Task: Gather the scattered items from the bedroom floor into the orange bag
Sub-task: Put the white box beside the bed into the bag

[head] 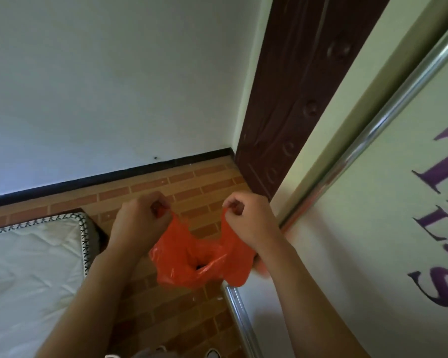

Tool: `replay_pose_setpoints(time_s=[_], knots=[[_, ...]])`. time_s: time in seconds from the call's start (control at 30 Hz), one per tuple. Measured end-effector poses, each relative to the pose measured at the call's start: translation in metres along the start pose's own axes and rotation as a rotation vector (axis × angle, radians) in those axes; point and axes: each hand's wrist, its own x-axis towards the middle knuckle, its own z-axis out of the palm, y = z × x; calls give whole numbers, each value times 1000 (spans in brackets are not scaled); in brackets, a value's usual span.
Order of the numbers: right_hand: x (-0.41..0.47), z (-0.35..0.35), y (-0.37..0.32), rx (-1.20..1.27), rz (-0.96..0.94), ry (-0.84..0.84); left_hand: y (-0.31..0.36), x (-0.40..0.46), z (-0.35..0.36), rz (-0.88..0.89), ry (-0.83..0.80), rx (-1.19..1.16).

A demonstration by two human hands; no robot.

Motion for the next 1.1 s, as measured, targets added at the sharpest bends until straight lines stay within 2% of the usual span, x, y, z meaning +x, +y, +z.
replay_pose_setpoints(time_s=[0.33, 0.57, 0.8, 1.1], knots=[[74, 37, -50, 25, -129, -89, -48, 23, -52, -122, 189, 27], [151, 80, -93, -2, -134, -42, -97, 104, -88, -114, 208, 21], [234, 120, -138, -113, -112, 3, -150, 186, -125, -112, 155, -35], [319, 171, -175, -209, -98, -63, -216, 253, -142, -138, 144, -82]])
